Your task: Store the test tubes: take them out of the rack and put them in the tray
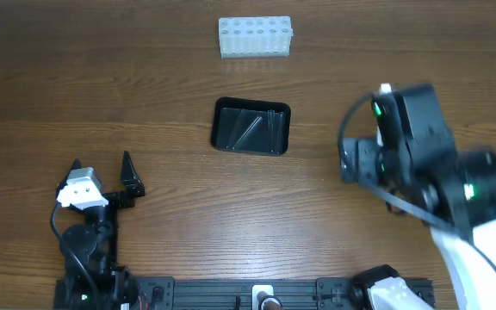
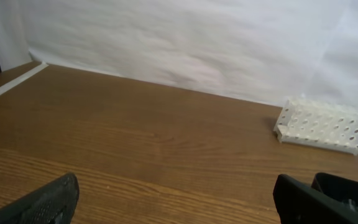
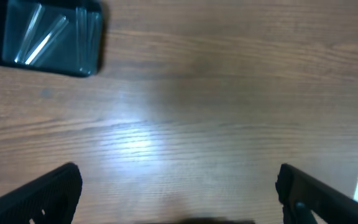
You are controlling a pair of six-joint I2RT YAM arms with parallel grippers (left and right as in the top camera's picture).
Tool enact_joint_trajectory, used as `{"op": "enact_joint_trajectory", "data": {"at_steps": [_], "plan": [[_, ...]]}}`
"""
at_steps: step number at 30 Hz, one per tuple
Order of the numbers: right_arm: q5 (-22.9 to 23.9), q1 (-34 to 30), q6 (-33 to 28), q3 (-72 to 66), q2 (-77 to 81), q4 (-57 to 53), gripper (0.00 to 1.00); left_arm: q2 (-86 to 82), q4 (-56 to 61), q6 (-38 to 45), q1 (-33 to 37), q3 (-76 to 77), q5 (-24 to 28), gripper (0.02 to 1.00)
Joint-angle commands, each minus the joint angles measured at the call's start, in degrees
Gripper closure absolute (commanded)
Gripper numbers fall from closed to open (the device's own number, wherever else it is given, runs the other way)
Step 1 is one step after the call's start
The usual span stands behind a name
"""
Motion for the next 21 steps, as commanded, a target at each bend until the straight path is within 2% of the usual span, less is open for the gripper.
{"op": "enact_joint_trajectory", "data": {"at_steps": [1, 6, 11, 13, 17, 21], "plan": [[1.14, -1.51, -4.26, -12.39, -9.14, 6.8, 0.007, -0.44, -0.02, 0.85, 0.09, -0.24, 0.74, 0.02], [-0.85, -1.88, -8.09, -25.44, -18.6, 20.26, 0.009, -0.44, -0.02, 0.85, 0.09, -0.24, 0.74, 0.02], [-1.62, -2.1, -12.61, -36.92, -25.51, 40.13, 0.009, -0.44, -0.02, 0.85, 0.09, -0.24, 0.74, 0.02], [-0.44, -2.71, -14.01, -41.51, -27.28, 50.38, 0.007, -0.44, -0.02, 0.85, 0.09, -0.24, 0.74, 0.02], [5.25, -4.37, -19.12, -50.38, -29.88, 71.76, 0.007, -0.46, -0.02, 0.85, 0.09, -0.24, 0.74, 0.02], [4.98, -6.49, -19.17, -55.28, -32.87, 77.88, 0.009, -0.44, -0.02, 0.85, 0.09, -0.24, 0.74, 0.02]]}}
